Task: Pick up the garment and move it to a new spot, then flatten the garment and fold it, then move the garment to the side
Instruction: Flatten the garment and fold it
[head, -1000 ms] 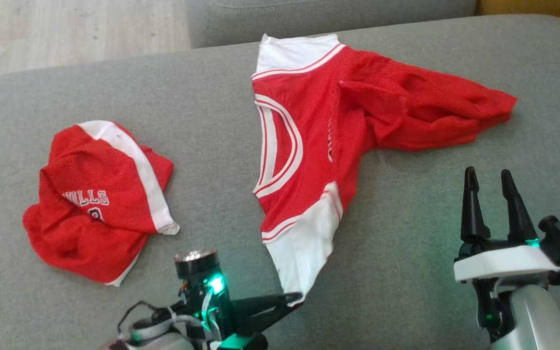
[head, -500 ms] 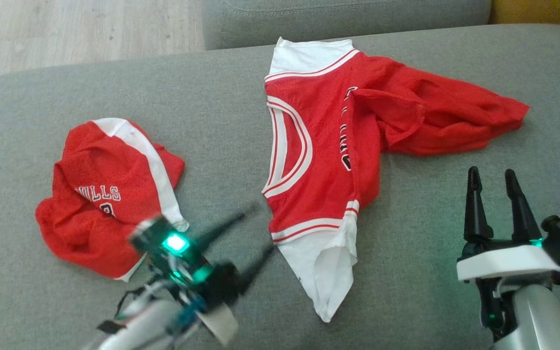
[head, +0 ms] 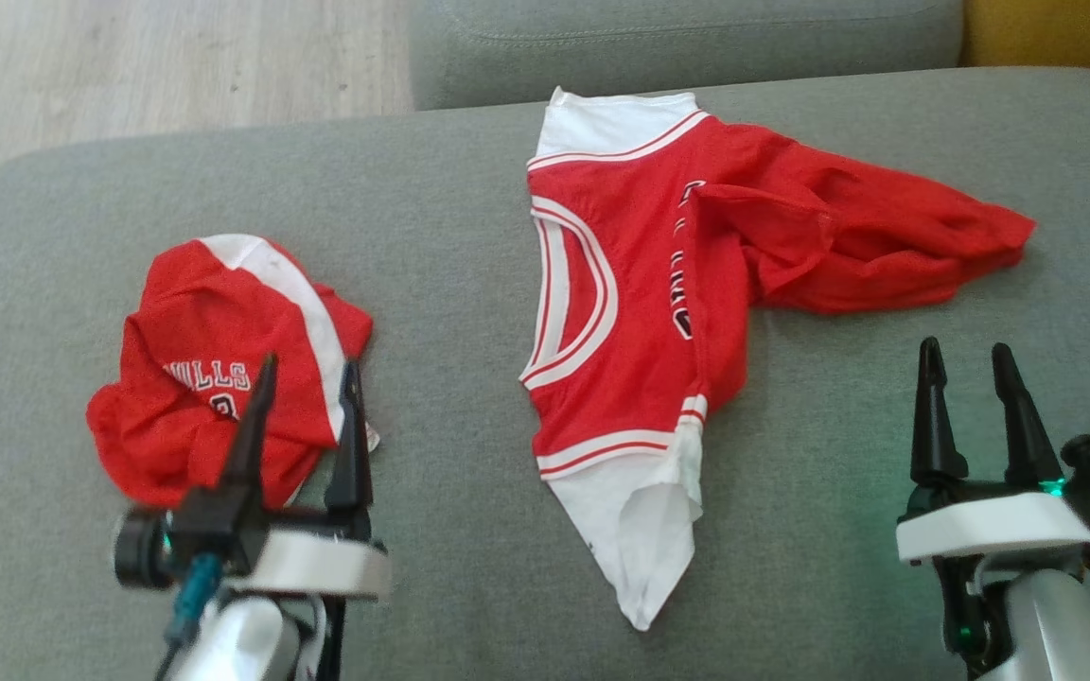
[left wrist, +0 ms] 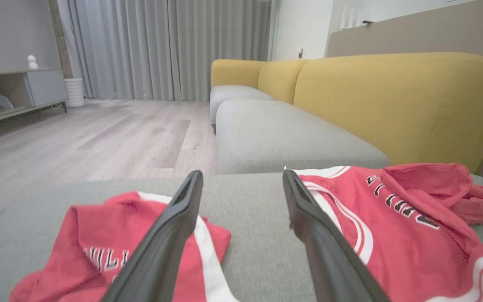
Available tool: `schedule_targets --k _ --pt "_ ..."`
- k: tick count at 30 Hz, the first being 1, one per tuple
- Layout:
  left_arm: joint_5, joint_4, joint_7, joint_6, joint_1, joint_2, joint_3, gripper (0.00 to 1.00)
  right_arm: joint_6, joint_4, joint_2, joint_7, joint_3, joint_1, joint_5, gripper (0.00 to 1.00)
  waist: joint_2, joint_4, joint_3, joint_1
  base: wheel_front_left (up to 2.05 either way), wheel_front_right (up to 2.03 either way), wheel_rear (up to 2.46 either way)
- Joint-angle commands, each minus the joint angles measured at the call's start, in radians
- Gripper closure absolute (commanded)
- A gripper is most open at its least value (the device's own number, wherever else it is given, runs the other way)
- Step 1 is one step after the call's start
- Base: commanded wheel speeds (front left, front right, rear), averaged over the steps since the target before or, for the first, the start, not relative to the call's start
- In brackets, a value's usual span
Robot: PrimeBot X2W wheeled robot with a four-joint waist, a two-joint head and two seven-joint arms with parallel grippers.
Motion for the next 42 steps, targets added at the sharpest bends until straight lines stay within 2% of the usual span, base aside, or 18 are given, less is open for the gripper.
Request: schedule_targets --k 1,7,10,18,24,25,26,31,34,38,42 --pt "0.004 -0.028 -0.009 -0.008 -0.01 -0.001 0.054 0.0 -0.001 -0.031 -0.005 -0.011 0.016 -0.01 -0.004 0.0 0.0 0.008 0.006 0.0 0.0 0.0 0.0" --pt "0.053 0.003 -0.009 -0.071 0.0 -0.033 0.081 0.0 -0.001 -0.024 -0.005 0.019 0.029 -0.044 -0.04 0.0 0.0 0.045 0.037 0.0 0.0 0.0 0.0" --pt "0.09 0.016 -0.009 -0.097 -0.02 -0.059 0.095 0.0 -0.001 0.002 -0.005 0.074 0.03 -0.116 -0.048 0.0 0.0 0.071 0.066 0.0 0.0 0.0 0.0" --pt "0.133 0.05 -0.009 -0.157 -0.042 -0.123 0.107 0.0 -0.001 0.165 -0.005 0.187 -0.013 -0.301 -0.068 0.0 0.0 0.125 0.122 0.0 0.0 0.0 0.0" --pt "0.166 0.061 -0.009 -0.191 -0.058 -0.148 0.133 0.0 -0.001 0.297 -0.005 0.181 -0.063 -0.409 -0.125 0.0 0.0 0.153 0.143 0.0 0.0 0.0 0.0" --pt "0.171 0.063 -0.009 -0.194 -0.059 -0.151 0.138 0.0 -0.001 0.311 -0.005 0.171 -0.068 -0.422 -0.138 0.59 0.0 0.155 0.144 0.0 0.0 0.0 0.0" --pt "0.176 0.064 -0.009 -0.197 -0.058 -0.155 0.142 0.0 -0.001 0.321 -0.005 0.158 -0.074 -0.433 -0.15 1.0 0.0 0.155 0.144 0.0 0.0 0.0 0.0" --pt "0.19 0.068 -0.009 -0.203 -0.043 -0.166 0.166 0.0 -0.001 0.345 -0.005 0.122 -0.091 -0.443 -0.194 1.0 0.0 0.132 0.131 0.0 0.0 0.0 0.0" --pt "0.2 0.07 -0.009 -0.211 -0.032 -0.173 0.179 0.0 -0.001 0.314 -0.005 0.11 -0.12 -0.408 -0.269 1.0 0.0 0.102 0.111 0.0 0.0 0.0 0.0" --pt "0.212 0.063 -0.009 -0.217 -0.016 -0.182 0.199 0.0 -0.001 0.22 -0.005 0.136 -0.157 -0.315 -0.27 1.0 0.0 0.047 0.077 0.0 0.0 0.0 0.0" --pt "0.221 0.061 -0.009 -0.225 -0.002 -0.193 0.211 0.0 -0.001 0.069 -0.005 0.196 -0.205 -0.194 -0.273 1.0 0.0 -0.008 0.048 0.0 0.0 0.0 0.0"
